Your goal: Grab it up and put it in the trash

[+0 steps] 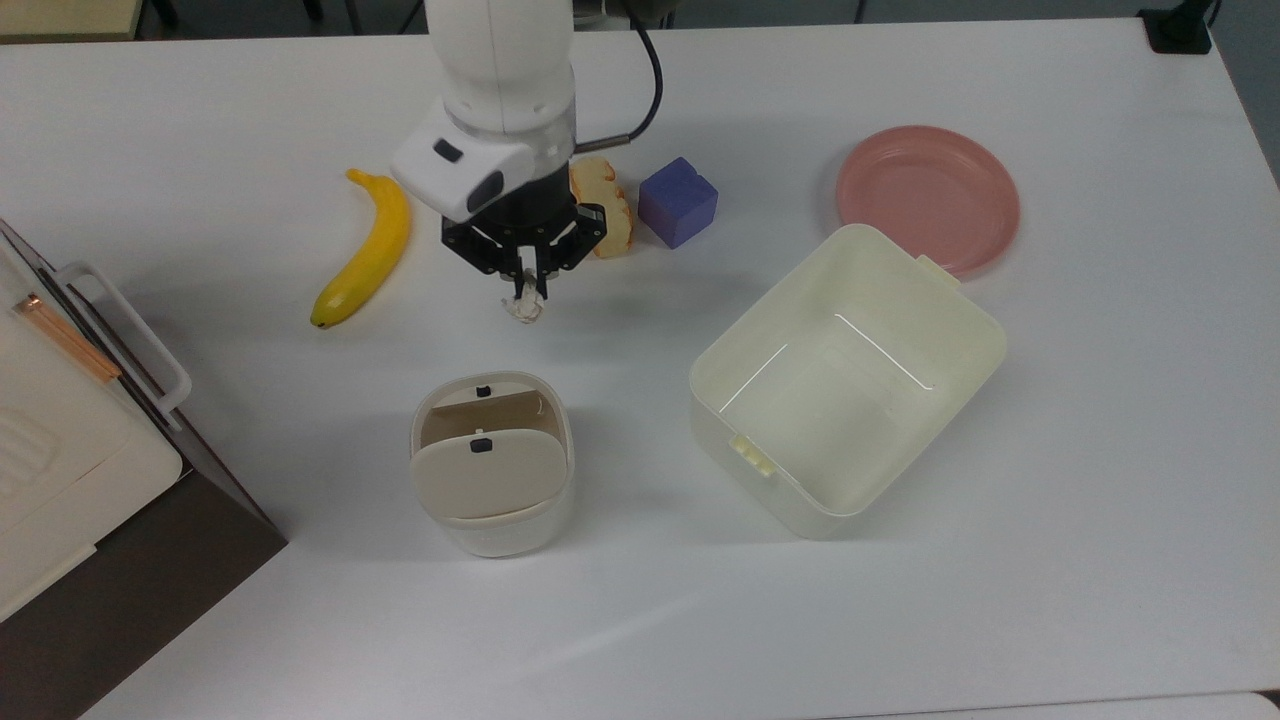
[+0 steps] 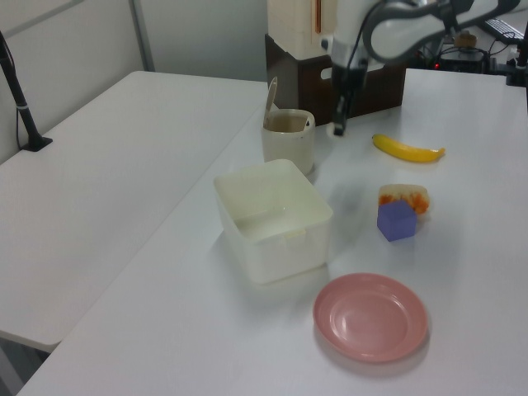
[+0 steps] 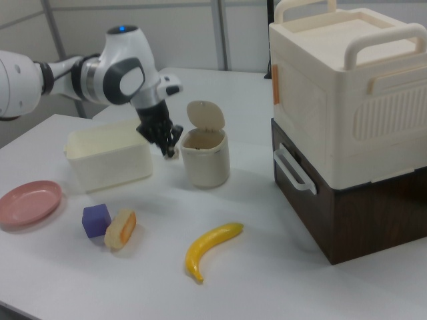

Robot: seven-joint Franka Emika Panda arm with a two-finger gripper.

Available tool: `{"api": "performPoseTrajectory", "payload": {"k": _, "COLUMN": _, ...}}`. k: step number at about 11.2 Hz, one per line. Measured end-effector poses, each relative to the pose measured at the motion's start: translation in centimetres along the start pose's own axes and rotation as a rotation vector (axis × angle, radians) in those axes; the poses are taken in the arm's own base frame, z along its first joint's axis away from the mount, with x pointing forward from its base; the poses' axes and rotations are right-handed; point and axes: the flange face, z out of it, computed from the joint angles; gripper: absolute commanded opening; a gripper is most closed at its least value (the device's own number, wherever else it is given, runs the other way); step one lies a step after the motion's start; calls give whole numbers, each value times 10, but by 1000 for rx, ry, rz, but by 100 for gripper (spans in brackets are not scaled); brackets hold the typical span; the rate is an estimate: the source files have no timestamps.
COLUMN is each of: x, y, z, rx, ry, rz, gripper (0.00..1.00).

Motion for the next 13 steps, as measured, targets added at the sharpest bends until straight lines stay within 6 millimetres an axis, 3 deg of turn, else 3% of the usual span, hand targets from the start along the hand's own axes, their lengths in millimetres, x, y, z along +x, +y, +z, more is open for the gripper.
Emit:
{"api": "performPoseTrajectory", "payload": {"k": 2, "x": 14, "y": 8, "z": -27, "rx": 13, "ry": 80, "rz": 17, "gripper": 19}}
{"api": "performPoseTrajectory", "payload": {"k": 3, "x": 23, "y": 14, "z": -36, "rx": 10, "ry": 156, "rz": 30, "gripper": 27}}
{"api": "performPoseTrajectory", "payload": {"k": 4, "x": 31, "y": 21, "z": -38, "rx": -1, "ry": 231, "rz": 45, "gripper": 99}}
{"api": "performPoseTrajectory", "payload": {"k": 7, "x": 43, "y": 42, "z": -17, "rx": -28, "ry": 329, "rz": 137, "gripper": 100}}
{"api": "performPoseTrajectory", "payload": {"k": 9, "x": 45, "y": 40, "z": -13, "rx": -23, "ry": 334, "rz": 159, "gripper": 100}}
{"api": "performPoseTrajectory", "payload": {"k": 11, "x": 39, "y": 36, "z": -20, "rx": -8, "ry": 281, "rz": 191, "gripper": 100}}
{"api": "performPoseTrajectory", "payload": {"k": 13, "x": 16, "y": 34, "z": -47, "rx": 15, "ry": 130, "rz": 193, "gripper": 100}}
